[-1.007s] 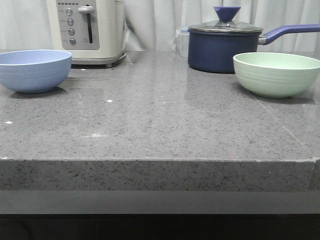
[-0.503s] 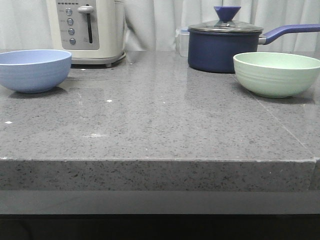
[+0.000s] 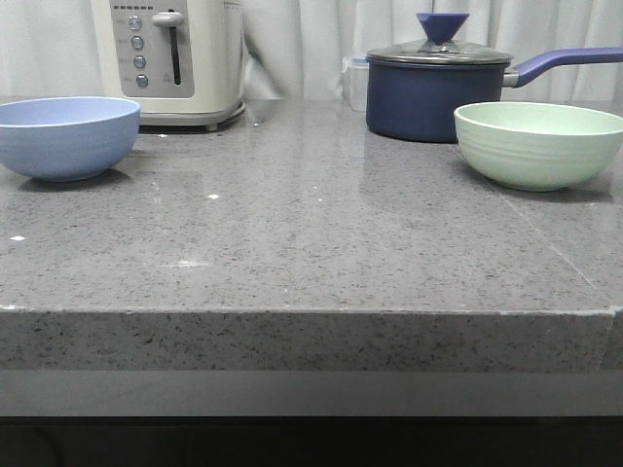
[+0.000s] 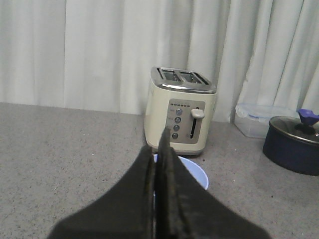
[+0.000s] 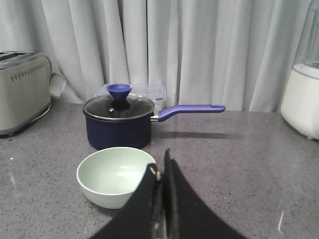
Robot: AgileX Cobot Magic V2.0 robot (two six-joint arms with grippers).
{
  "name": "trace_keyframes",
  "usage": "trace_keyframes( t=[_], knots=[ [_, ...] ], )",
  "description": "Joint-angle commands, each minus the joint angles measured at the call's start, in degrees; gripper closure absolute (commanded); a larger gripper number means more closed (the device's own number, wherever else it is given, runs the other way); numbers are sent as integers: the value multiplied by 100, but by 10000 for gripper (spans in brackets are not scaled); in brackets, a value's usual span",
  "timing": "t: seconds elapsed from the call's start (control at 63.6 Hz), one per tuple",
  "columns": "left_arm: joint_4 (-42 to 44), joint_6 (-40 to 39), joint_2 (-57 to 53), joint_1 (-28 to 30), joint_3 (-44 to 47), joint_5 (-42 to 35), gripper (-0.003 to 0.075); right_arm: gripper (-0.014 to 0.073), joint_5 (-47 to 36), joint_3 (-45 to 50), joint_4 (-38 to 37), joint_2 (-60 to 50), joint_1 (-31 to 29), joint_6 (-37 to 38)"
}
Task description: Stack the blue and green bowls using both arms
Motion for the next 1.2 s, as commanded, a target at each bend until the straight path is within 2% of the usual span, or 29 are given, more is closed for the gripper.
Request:
trace_keyframes(
  t=[0.0, 0.047, 0.204, 0.582, 0.661, 0.708, 0.802, 0.881, 0.944, 1.054, 1.18],
  knots=[
    [-19, -22, 514, -5, -573, 125, 740, 657, -55, -497, -71, 539, -18, -39],
    [-19, -22, 848, -5, -755, 356, 740, 657, 133, -685, -71, 916, -18, -39],
    [-59, -22, 1376, -5, -753, 382, 740, 657, 321, -714, -65, 1621, -18, -39],
    [-7, -22, 2020, -5, -741, 361, 734, 640, 561, -714, -65, 2640, -18, -39],
    [-7, -22, 2078, -5, -741, 297, 646, 550, 603, -714, -65, 2798, -18, -39],
    [-7, -22, 2102, -5, -741, 261, 572, 449, 603, -714, -65, 2882, -18, -39],
    [-7, -22, 2112, -5, -741, 189, 367, 195, 597, -714, -65, 3002, -18, -39],
    [-7, -22, 2124, -5, -741, 174, 241, 59, 597, -714, -65, 3085, -18, -39],
    [-7, -22, 2133, -5, -741, 174, 218, 23, 603, -714, -60, 3114, -18, -39],
    [-7, 17, 2189, -5, -741, 122, 229, 30, 609, -743, 31, 3237, -18, -39],
    [-137, 415, 2336, -51, -751, 112, 229, 30, 748, -993, 73, 3547, -18, -39]
  ],
)
